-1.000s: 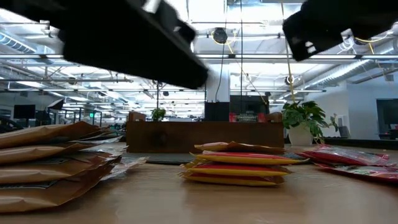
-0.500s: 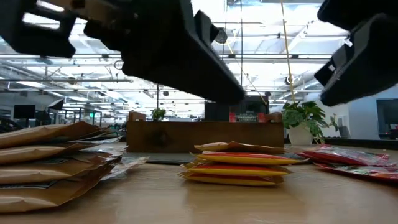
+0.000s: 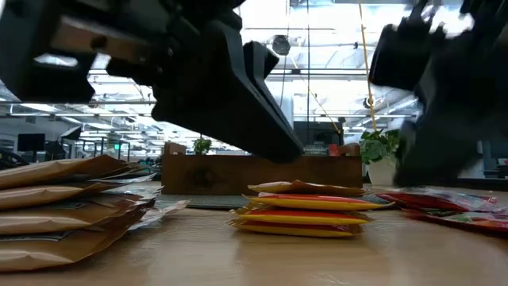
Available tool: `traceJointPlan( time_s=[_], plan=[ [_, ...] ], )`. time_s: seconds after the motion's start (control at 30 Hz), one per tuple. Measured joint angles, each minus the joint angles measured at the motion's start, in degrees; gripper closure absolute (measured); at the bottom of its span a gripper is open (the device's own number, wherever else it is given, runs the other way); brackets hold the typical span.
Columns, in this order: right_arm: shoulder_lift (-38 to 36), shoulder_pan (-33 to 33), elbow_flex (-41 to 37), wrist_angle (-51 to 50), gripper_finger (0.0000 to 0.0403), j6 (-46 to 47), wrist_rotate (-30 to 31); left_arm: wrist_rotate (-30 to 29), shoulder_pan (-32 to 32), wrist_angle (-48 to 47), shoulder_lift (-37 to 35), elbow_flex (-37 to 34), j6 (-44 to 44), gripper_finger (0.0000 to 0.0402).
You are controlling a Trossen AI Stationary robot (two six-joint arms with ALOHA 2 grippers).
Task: Pick & Place Tea
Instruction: Put the yellow tea bag into the middle section of the wooden organizer
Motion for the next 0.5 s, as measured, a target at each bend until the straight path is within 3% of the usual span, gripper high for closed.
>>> traceJointPlan(
  time_s=[0.23,0.5],
  plan=[
    [3.42,-2.15,0.04,6.6,0.0266,-1.1,-3.85,2.47,1.37,2.08,1.45,-0.34,-0.74,0.0385],
    [3.43,-2.48,-0.1,8.16,0.0267,-1.54,-6.18,4.41,3.21,3.61,3.66,-0.28,-1.37,0.0397]
  ],
)
